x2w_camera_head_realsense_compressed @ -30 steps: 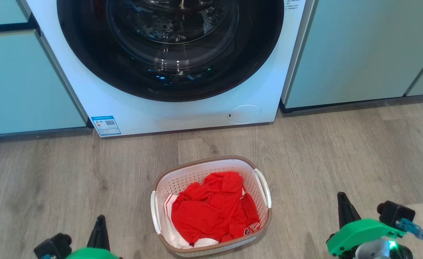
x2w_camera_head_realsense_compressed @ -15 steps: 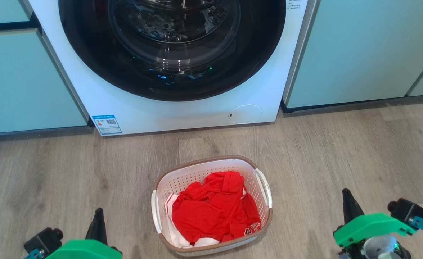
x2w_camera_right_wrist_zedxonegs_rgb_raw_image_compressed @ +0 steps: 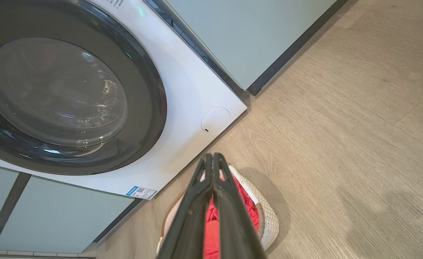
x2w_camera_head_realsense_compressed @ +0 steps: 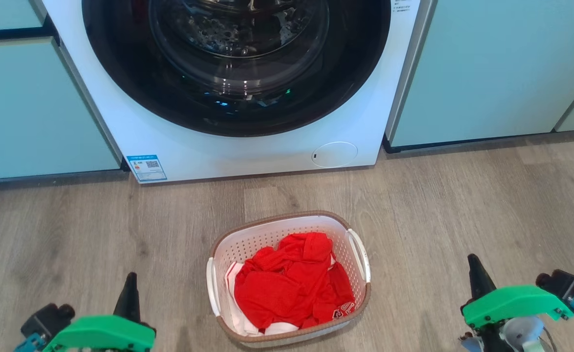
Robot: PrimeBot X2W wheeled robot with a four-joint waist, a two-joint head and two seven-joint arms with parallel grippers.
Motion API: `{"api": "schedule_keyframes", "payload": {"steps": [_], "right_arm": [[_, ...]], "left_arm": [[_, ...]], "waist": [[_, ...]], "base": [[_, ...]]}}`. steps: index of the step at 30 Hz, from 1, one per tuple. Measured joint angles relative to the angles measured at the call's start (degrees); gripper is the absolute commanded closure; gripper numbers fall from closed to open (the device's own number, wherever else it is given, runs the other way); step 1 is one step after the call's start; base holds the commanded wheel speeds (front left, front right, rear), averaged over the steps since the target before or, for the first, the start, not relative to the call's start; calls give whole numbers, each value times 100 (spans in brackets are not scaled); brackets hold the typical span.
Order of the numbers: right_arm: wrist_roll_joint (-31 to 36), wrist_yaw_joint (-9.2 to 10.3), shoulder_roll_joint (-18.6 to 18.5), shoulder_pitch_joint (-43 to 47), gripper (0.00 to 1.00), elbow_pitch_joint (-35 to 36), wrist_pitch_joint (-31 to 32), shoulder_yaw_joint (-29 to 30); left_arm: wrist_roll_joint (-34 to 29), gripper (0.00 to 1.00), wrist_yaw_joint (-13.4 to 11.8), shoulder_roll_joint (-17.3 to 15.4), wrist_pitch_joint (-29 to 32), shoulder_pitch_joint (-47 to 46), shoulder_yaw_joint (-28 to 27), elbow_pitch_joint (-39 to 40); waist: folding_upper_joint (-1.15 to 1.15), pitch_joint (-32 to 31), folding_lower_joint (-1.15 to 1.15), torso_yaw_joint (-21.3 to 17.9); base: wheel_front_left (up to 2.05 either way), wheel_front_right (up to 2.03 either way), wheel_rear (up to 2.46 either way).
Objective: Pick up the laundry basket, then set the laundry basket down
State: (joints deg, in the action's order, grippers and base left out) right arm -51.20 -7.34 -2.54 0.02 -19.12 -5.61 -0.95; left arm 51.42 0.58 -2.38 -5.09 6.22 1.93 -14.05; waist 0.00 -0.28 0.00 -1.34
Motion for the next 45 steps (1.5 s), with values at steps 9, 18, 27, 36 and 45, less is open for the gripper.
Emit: {"api": "schedule_keyframes", "payload": {"steps": [9, 18, 27, 36, 45], "right_arm": [[-583, 0, -3, -9, 100, 47, 125, 100], [-1166, 0, -7, -116, 100, 96, 305, 188], [-1691, 0, -8, -116, 100, 130, 415, 280], [-2271, 0, -9, -132, 100, 162, 563, 366], [-2862, 0, -11, -226, 100, 199, 733, 477]], "left_arm": [[582, 100, 94, -7, 154, -70, -70, -19], [1156, 100, 160, -12, 303, -244, -111, -37], [1674, 100, 250, -18, 411, -311, -219, -62], [2250, 100, 352, -24, 560, -501, -269, -98], [2835, 100, 447, -27, 715, -566, -332, -126]], "waist": [[0, 7, 0, 19], [0, 13, 0, 38], [0, 19, 0, 55], [0, 25, 0, 74], [0, 32, 0, 93]], "base": [[0, 0, 0], [0, 0, 0], [0, 0, 0], [0, 0, 0], [0, 0, 0]]}}
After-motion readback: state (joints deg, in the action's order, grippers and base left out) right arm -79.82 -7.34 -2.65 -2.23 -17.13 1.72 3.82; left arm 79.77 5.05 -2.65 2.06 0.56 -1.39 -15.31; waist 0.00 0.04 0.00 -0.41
